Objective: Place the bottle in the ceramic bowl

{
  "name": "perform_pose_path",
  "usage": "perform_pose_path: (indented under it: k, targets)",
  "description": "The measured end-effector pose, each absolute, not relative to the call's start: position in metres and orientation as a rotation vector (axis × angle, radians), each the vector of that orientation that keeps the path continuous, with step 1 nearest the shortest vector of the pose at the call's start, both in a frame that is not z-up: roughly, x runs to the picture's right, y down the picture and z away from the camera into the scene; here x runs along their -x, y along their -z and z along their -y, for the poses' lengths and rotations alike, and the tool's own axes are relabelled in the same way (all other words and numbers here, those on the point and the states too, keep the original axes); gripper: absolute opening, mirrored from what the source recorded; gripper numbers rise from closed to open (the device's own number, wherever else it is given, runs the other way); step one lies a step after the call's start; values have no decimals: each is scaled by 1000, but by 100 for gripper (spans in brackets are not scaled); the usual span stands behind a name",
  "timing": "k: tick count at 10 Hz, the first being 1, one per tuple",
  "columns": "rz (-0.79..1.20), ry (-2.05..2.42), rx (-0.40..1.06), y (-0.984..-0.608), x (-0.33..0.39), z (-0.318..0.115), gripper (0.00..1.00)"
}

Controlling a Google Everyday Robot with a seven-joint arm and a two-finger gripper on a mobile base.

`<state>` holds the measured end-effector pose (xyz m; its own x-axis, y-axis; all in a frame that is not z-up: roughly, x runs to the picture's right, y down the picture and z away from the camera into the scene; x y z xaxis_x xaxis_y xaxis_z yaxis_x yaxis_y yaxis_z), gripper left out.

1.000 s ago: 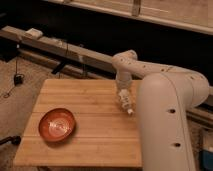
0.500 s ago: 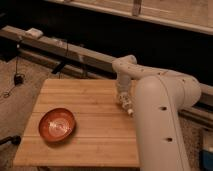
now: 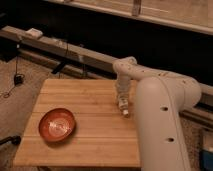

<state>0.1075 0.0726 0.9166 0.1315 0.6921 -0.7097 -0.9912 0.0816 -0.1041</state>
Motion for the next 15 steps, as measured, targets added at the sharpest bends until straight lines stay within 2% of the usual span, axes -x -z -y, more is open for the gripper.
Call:
perform_pose_path:
  k: [2, 3, 11, 15]
  targets:
    - [-519, -1348, 672, -885, -82, -61, 4]
    - [-501, -1327, 679, -866, -63, -59, 0]
    - [-327, -932, 834, -769, 166, -74, 0]
    - [-285, -798, 900, -734, 213, -97, 0]
